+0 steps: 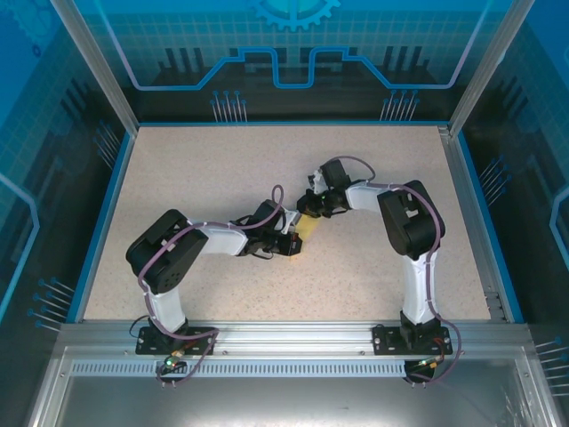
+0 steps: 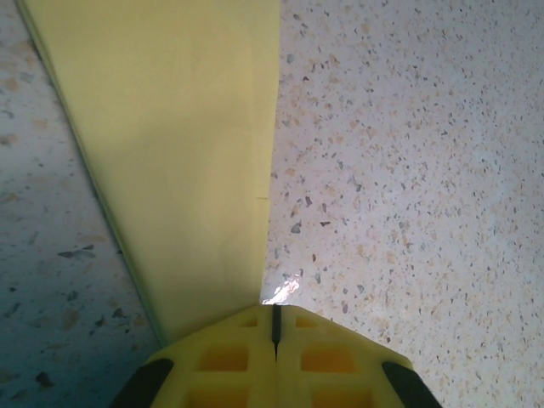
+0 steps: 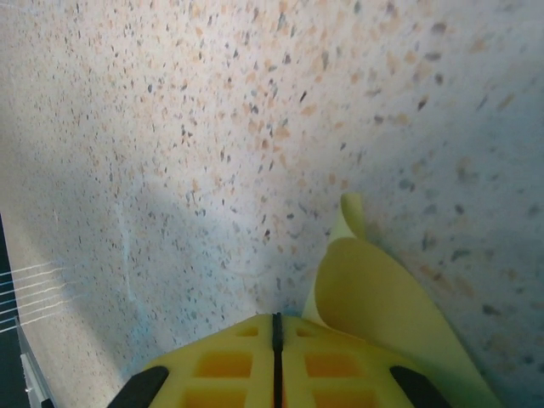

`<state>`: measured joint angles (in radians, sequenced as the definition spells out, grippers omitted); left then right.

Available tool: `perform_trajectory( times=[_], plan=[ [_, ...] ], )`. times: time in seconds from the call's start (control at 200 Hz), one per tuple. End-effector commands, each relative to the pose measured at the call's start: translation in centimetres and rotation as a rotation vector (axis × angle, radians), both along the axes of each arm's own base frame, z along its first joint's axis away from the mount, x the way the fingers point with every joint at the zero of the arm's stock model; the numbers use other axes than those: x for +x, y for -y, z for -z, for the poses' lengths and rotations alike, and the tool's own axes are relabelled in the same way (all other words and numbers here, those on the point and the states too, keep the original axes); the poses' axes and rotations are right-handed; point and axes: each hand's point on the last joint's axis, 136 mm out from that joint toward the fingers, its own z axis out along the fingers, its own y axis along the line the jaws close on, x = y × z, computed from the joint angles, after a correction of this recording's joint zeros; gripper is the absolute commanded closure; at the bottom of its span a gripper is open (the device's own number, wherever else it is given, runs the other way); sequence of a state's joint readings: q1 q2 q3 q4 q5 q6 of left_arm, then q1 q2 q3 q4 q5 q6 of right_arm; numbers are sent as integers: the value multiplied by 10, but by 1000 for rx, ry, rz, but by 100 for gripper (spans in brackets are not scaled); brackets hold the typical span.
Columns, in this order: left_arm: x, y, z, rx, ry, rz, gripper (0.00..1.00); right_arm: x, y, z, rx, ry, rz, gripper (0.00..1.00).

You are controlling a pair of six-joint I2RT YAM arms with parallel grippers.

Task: Fold a paper plane with a square sheet of paper (pick it up from the middle)
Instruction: Fold the wing for the fifth time at the center of the table.

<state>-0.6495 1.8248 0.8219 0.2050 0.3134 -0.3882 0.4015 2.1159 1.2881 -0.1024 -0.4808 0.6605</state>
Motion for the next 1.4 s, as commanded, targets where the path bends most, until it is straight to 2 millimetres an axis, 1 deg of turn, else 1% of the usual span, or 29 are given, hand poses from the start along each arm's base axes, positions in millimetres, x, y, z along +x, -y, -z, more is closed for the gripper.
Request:
perform_trajectory(
  times=[0.0, 0.15, 0.335, 0.67, 0.815, 0.88, 0.975, 1.09, 1.251, 1.396],
  plan=[
    [-52, -38, 48, 165, -203, 21, 99, 44, 36, 16, -97, 78, 102, 92],
    [-53, -38, 47, 164, -205, 23, 99, 57, 38, 20, -96, 71, 115, 92],
    [-55, -39, 45, 165, -203, 29, 99, 67, 41, 20, -78, 67, 133, 91],
    [-54, -37, 43, 161, -204, 35, 99, 82, 49, 6, -65, 93, 155, 91],
    [-52, -35, 40, 152, -202, 36, 99, 86, 46, -2, -48, 109, 144, 91],
    [-51, -32, 38, 146, -200, 39, 98, 86, 45, -9, -39, 123, 141, 91],
    [-46, -27, 30, 122, -187, 41, 96, 82, 45, -23, -31, 147, 137, 91],
    [-36, -15, 12, 78, -161, 47, 93, 71, 49, -41, -24, 173, 129, 91],
    [-19, 0, -26, 17, -96, 55, 85, 41, 55, -57, -13, 192, 109, 88],
    [-7, 9, -59, -24, -38, 54, 76, 6, 59, -63, 2, 186, 91, 83]
  ],
)
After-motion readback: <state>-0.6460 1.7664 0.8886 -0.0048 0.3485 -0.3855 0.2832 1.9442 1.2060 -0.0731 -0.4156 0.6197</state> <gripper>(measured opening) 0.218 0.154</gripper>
